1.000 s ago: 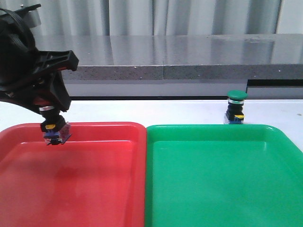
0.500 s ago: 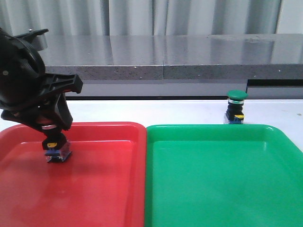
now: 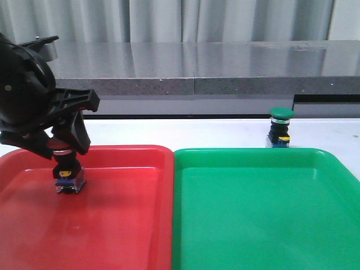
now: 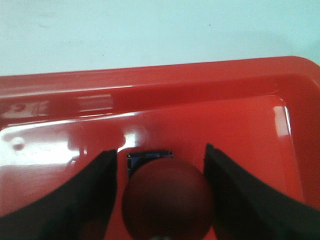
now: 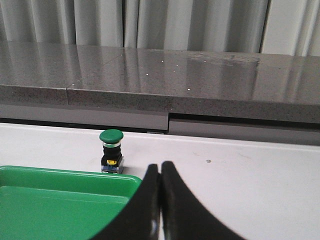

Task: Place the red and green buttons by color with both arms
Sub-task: 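Move the button over the red tray and lower it in, then open the left gripper and raise it away from the button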

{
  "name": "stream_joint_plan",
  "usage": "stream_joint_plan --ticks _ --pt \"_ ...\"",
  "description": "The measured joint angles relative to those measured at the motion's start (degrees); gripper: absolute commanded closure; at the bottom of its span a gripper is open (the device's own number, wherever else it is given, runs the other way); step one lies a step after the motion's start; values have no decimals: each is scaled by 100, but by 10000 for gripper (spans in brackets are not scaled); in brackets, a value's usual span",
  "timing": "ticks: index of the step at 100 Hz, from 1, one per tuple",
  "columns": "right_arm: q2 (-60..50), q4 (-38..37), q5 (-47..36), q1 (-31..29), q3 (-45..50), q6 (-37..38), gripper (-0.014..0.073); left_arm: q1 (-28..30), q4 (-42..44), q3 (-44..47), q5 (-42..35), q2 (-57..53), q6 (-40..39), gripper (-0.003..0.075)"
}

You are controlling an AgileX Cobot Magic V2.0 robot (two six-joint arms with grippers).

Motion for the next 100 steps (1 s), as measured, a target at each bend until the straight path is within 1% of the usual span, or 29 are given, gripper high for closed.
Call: stream_joint_plan --ticks 6,33,47,63,79,100 --pt "0 0 0 0 0 0 704 0 0 0 0 0 0 201" --pt "0 0 0 0 0 0 704 0 0 0 0 0 -2 204" --pt "0 0 0 0 0 0 704 0 0 0 -10 -189 -2 204" --pt "0 0 0 0 0 0 704 199 49 0 -91 -665 -2 204" --pt "0 0 0 0 0 0 704 441 310 0 -218 -1278 -2 204" --pt "0 0 0 0 0 0 704 476 689 187 -577 -2272 -2 205"
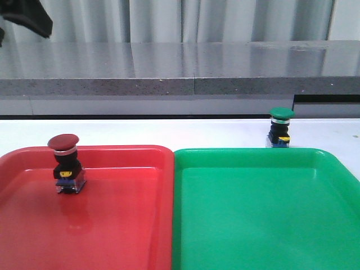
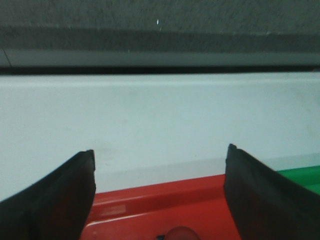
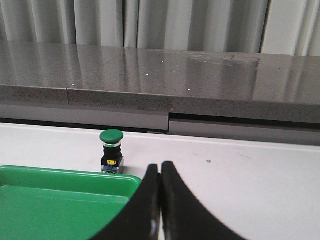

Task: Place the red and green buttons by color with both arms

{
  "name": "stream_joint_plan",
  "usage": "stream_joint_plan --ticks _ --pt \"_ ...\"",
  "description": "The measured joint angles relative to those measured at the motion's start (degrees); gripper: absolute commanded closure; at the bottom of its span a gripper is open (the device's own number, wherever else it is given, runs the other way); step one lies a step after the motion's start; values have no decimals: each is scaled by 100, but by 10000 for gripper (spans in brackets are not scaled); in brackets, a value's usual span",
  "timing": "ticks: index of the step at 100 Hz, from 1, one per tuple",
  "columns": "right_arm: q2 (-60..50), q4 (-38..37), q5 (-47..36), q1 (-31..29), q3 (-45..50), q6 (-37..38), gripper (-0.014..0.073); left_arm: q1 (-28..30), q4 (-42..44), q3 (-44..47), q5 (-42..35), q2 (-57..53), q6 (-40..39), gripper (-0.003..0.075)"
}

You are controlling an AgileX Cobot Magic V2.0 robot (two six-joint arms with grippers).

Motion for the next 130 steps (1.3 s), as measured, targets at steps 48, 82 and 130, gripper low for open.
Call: stream_joint_plan --ticks 48,82,130 --pt "0 0 0 0 0 0 704 0 180 1470 -448 -2550 0 207" --pt "0 0 0 0 0 0 704 0 227 2495 -448 -4130 0 280" --pt "0 0 0 0 0 0 704 0 251 2841 -448 -4733 0 734"
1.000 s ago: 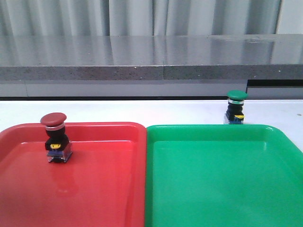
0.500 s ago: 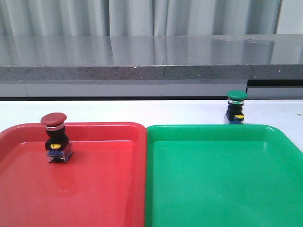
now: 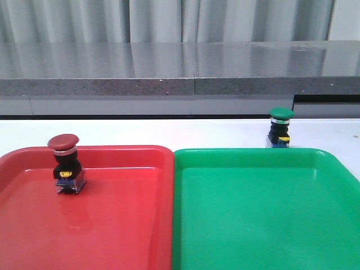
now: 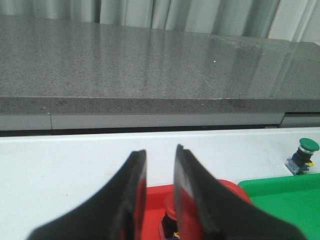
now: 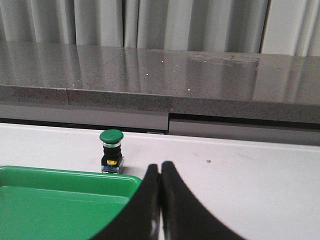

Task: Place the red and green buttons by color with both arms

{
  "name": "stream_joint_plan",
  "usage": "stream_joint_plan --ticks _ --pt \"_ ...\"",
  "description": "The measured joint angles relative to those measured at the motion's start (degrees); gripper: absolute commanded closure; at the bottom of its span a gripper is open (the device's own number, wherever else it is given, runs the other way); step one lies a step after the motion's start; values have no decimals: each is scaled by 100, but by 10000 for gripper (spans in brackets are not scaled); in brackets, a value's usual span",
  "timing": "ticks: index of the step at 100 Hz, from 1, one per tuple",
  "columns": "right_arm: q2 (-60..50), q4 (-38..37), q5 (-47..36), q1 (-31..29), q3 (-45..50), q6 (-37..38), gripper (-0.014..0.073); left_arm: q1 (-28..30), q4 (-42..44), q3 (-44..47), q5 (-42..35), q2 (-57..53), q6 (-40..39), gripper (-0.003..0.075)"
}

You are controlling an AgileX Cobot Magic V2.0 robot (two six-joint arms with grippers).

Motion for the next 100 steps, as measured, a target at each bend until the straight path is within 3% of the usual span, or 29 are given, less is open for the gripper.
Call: stream_joint_plan --ticks 100 --pt "0 0 0 0 0 0 704 0 236 13 -104 0 0 739"
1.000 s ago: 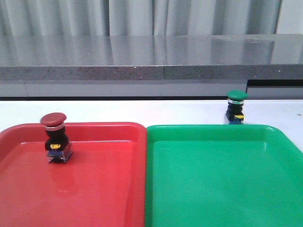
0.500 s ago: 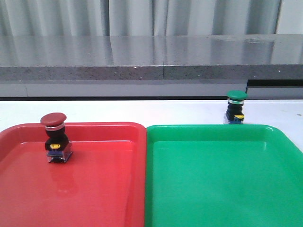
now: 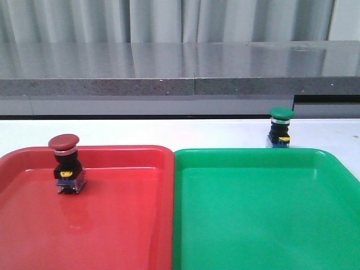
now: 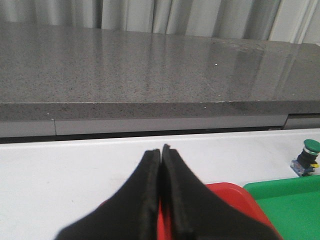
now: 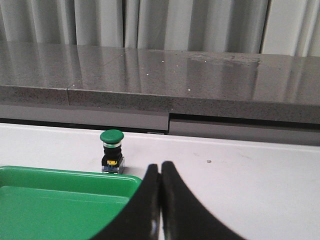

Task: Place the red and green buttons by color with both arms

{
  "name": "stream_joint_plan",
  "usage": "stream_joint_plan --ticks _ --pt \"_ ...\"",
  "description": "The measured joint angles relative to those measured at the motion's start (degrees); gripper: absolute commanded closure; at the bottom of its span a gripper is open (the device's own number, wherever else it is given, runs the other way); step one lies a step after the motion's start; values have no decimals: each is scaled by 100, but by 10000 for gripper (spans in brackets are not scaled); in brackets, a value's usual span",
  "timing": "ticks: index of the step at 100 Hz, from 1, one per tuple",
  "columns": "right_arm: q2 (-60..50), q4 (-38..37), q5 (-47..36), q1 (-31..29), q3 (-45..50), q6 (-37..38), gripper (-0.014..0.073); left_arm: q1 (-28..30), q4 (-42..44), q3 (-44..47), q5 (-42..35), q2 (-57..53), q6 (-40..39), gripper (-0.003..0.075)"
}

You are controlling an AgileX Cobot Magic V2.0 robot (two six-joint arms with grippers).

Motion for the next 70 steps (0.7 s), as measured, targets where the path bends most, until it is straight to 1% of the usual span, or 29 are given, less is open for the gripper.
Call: stream_joint_plan --ticks 13,22,45,70 --pt "0 0 0 0 0 0 704 0 534 25 -40 -12 0 739" --pt "0 0 0 0 0 0 704 120 713 107 -107 -96 0 739" --pt "0 0 0 0 0 0 704 792 791 570 -264 -703 0 739" --pt "0 0 0 0 0 0 704 1269 791 1446 -292 -1730 0 739"
